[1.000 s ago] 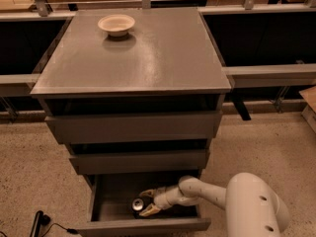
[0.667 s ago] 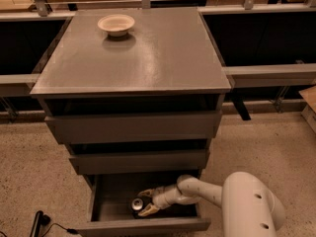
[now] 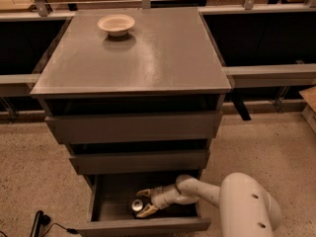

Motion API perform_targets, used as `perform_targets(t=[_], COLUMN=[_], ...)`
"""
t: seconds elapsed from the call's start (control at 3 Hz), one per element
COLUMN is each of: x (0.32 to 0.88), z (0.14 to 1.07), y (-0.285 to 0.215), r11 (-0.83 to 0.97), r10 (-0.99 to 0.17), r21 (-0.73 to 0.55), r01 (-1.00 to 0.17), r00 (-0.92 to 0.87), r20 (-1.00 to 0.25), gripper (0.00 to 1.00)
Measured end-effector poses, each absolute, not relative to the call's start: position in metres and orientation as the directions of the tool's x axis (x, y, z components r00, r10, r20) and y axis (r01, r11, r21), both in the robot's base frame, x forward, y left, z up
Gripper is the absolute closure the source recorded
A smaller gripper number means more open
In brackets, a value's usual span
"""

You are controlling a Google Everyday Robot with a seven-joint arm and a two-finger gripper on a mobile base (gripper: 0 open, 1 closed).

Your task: Pick pepsi can from bottom drawer and place on counter

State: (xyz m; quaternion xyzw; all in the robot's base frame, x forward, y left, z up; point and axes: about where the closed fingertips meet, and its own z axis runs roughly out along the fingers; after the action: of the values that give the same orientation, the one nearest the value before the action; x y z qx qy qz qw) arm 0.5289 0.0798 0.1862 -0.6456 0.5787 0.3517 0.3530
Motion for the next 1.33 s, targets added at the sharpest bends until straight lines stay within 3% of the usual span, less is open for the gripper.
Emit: perform_targets(t=[0.33, 0.67, 1.0, 1.33], x=[0.529, 0.529, 0.528, 0.525], z=[0.187, 0.187, 0.186, 0.206], y=[0.082, 0.085, 0.087, 0.087], r11=[-0.081, -0.085, -0.094, -0.083], r10=[-0.485, -0.481, -0.476, -0.432], r21=[-0.047, -0.041, -0.031, -0.046], r01=[-0.996, -0.996, -0.995, -0.995], r00=[0.080, 0.077, 0.072, 0.078], r20=[-0.871, -0.873, -0.877, -0.899], gripper=[0.63, 0.63, 0.70, 0.84])
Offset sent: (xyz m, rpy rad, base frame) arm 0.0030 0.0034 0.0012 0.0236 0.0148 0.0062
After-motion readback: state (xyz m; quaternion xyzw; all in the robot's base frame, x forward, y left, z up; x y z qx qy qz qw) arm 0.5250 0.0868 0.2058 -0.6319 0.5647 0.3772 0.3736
